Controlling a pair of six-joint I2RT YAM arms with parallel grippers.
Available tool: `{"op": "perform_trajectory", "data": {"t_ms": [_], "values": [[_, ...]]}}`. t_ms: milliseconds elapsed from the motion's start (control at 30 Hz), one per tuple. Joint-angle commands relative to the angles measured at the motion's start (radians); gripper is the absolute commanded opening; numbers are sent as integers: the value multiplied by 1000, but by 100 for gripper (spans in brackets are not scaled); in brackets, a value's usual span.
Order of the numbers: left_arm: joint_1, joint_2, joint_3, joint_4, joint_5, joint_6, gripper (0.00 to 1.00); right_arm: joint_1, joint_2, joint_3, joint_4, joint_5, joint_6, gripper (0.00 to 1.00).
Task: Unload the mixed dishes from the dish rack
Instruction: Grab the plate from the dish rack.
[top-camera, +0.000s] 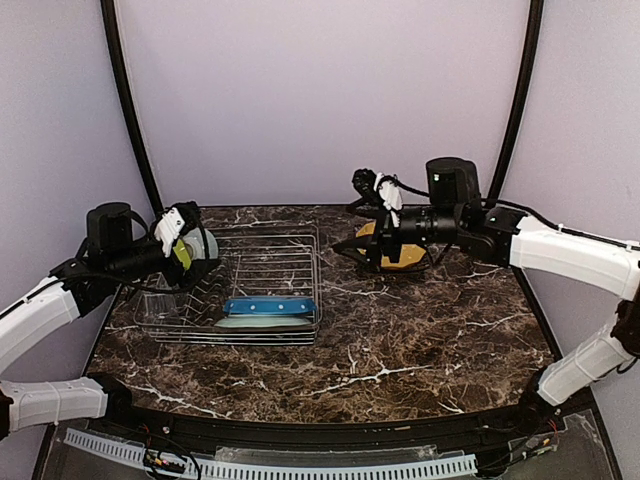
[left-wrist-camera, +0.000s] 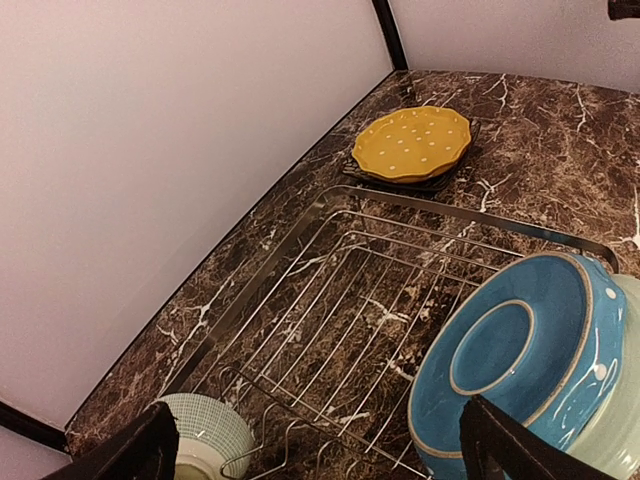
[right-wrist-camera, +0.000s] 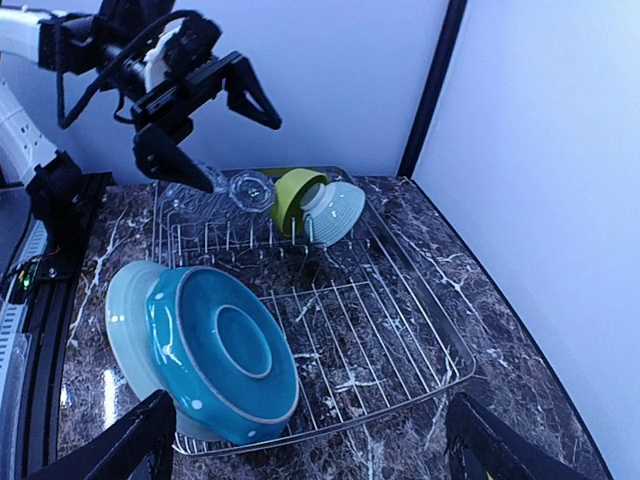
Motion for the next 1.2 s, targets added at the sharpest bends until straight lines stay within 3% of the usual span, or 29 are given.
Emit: {"op": "perform_trajectory", "data": {"t_ms": [0, 367, 833, 1167], "values": [[-1, -5, -28, -7, 38, -9, 99, 89, 7, -21, -62, 91, -147, 90], [0, -2, -60, 32, 47, -33, 99, 212, 157, 30, -177, 259, -285, 82], [0, -12, -73, 57, 40, -49, 99, 273, 309, 98, -193, 364, -304, 67], [0, -18, -76, 57, 39, -47, 99, 294, 353, 116, -175, 423, -328, 62]]}}
